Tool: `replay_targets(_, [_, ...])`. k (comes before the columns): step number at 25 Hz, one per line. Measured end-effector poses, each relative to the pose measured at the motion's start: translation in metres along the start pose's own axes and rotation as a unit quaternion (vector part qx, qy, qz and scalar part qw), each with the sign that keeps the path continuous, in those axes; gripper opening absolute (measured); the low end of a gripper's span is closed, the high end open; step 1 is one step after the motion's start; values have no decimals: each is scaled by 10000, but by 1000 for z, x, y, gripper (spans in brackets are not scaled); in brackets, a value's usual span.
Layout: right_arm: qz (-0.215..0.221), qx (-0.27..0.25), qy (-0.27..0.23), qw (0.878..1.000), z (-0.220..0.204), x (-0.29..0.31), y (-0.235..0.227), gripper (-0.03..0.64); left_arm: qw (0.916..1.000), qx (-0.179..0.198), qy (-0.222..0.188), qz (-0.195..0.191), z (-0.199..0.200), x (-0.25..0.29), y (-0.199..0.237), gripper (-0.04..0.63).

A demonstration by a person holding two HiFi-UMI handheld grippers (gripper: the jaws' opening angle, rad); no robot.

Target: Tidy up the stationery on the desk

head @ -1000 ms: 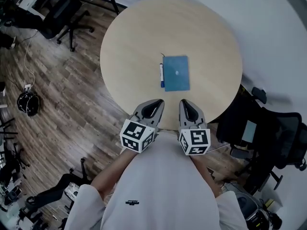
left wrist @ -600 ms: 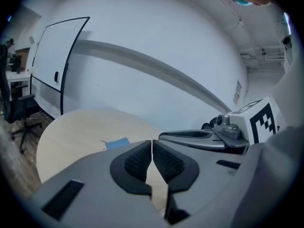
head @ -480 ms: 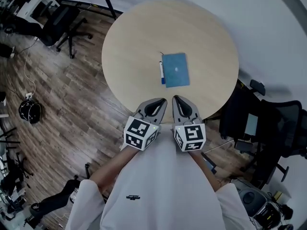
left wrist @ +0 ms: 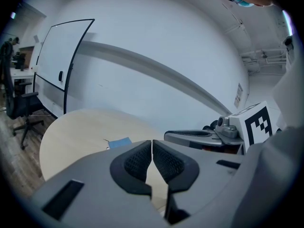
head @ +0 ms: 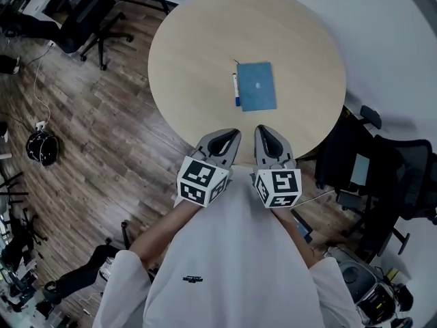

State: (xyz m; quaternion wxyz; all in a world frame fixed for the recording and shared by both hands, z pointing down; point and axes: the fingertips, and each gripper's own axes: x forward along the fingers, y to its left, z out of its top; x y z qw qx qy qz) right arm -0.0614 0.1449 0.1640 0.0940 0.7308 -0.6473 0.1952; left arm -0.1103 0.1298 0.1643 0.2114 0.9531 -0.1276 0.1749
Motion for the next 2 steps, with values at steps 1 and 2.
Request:
replay_targets(1, [-4,-7,-7,10000,-1,0,2,34,10000,-8,3,14,-1,-2,1,26])
replay_targets(2, [-8,-15,-14,10000,-1,1,3,34,10000,-14,6,27,-2,-3,3,26])
